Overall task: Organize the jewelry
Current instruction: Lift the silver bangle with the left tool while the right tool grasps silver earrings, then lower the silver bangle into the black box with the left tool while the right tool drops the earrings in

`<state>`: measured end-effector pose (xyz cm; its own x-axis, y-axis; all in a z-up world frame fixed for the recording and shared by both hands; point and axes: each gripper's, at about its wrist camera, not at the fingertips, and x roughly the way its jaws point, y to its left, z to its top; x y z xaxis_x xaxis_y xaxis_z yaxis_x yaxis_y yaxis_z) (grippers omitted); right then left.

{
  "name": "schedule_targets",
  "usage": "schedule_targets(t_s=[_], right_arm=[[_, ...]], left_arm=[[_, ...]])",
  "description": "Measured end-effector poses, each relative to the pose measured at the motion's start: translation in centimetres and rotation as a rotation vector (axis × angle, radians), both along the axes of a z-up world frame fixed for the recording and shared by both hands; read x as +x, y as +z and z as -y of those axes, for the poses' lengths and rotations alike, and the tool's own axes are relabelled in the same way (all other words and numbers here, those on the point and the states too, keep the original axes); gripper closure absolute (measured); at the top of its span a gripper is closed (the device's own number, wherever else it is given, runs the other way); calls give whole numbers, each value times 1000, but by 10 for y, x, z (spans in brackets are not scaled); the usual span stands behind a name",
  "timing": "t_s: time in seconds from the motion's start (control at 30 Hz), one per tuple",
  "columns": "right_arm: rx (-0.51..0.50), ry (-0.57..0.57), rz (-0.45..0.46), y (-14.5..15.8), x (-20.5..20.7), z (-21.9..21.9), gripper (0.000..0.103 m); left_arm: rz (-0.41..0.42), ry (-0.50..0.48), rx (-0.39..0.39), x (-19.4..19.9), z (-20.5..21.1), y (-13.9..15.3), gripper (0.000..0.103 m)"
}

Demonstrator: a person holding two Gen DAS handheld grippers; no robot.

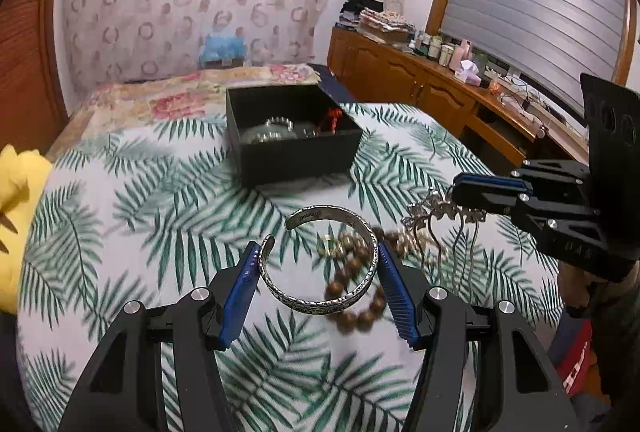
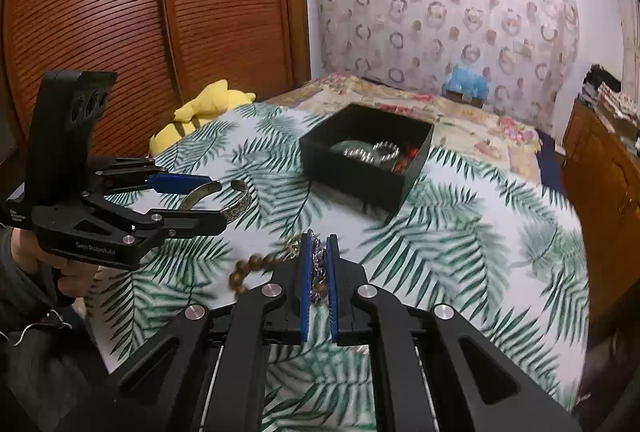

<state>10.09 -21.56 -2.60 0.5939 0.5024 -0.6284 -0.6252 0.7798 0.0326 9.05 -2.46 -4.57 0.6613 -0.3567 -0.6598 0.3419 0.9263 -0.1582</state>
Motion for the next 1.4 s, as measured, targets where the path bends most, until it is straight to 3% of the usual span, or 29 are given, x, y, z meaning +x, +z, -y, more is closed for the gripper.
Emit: schedule_targets(t_s=[0.67, 0.9, 1.03, 1.23, 1.4], right_arm=[[-34, -9, 66, 34, 141, -17, 95], [-42, -32, 75, 26, 185, -29, 95], [-26, -24, 35, 11, 203, -36, 95], [-10, 9, -43, -20, 213, -48, 94], [9, 23, -47, -27, 211, -47, 93]], left_arm=[[35, 21, 33, 82, -19, 27, 47], [46, 20, 51, 106, -18, 32, 47], [41, 15, 61, 121, -16, 30, 47], [20, 8, 70, 139, -13, 22, 47], [10, 2, 78, 156, -10, 17, 47]])
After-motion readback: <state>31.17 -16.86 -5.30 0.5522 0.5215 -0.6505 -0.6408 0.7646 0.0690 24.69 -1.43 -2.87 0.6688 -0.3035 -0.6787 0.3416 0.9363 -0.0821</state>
